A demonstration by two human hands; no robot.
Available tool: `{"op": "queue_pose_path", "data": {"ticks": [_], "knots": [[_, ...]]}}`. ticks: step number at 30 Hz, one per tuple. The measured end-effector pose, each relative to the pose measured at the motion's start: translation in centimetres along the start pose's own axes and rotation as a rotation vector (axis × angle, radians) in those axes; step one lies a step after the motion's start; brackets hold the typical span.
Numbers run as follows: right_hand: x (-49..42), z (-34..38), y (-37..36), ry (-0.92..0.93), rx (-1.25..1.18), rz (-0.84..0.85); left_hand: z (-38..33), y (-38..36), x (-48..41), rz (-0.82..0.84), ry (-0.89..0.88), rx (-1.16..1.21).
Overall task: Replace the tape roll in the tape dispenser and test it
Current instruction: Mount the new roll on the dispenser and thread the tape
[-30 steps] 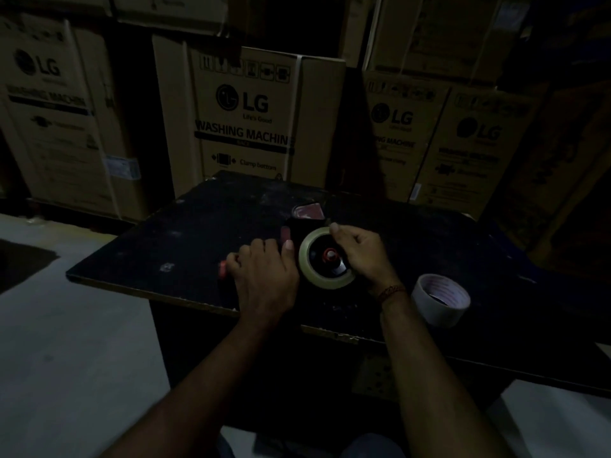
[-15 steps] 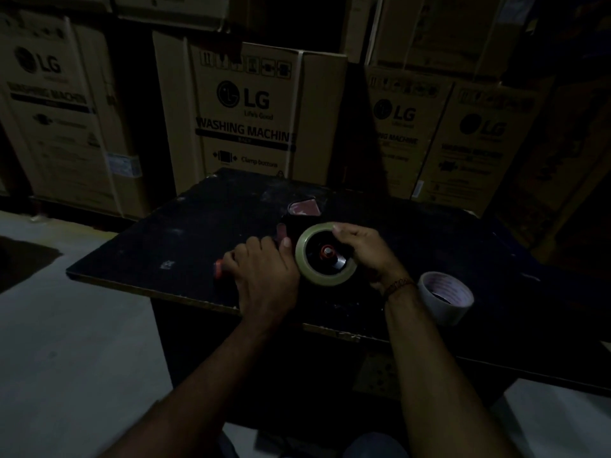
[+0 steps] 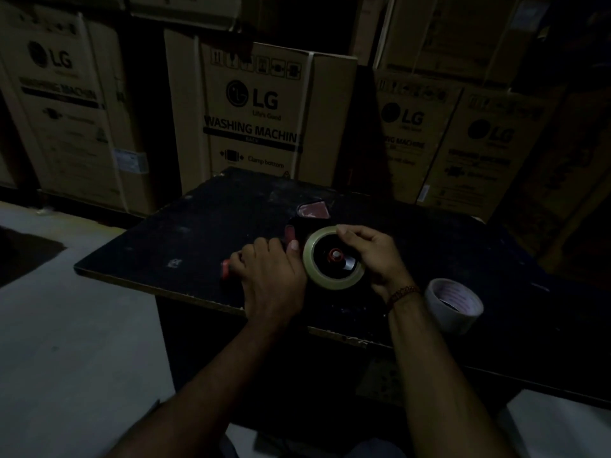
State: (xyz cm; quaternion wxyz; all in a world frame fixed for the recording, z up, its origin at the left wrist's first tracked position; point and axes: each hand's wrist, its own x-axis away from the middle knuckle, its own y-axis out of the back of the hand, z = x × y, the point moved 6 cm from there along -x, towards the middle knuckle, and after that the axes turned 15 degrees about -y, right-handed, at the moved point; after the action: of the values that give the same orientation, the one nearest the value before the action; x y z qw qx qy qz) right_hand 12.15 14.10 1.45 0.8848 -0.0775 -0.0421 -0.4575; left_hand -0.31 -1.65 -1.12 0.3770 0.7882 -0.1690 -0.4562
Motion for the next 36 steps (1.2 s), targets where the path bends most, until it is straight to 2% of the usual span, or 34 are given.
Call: {"op": "queue_pose_path", "data": {"ticks": [14,18,22,25,27,30,34,36], "knots": [[0.0,2.1,0.2,0.037,0.274,0.124,0.1,0.5,0.3,-0.024,-0.001,0.059],[0.8,1.6,0.2,0.057,0.233,0.001,0.0,0.6,0.5,-0.045,-0.008,0.080],[1.7,-0.4,0.4,0.009,0.255,-0.285,-0.2,0.5,0.4,0.013,-0.007,0.118],[2.1,-1.2,0.5,0.045,0.134,-0.269,-0.6,1.1,0.5,0.087,0.036,0.151],[2.2,-1.3,1.1,0.072,0.099,-0.245,-0.4,2.0,0.2,0.154,0.073,0.233],[2.2,-1.6,2.1,0.077,0.029,-0.223,0.6,3.3,-1.6,0.178,0.156,0.530],[2.5,-1.8,2.0,0.115,-0.034,-0.195,-0.6,2.9,-4.2,0.329,0.059,0.849],[2.6,-1.9,2.2,0.133,-0.062,-0.205,-0.9,2.5,-4.5,0.304,0.053,0.947]]}}
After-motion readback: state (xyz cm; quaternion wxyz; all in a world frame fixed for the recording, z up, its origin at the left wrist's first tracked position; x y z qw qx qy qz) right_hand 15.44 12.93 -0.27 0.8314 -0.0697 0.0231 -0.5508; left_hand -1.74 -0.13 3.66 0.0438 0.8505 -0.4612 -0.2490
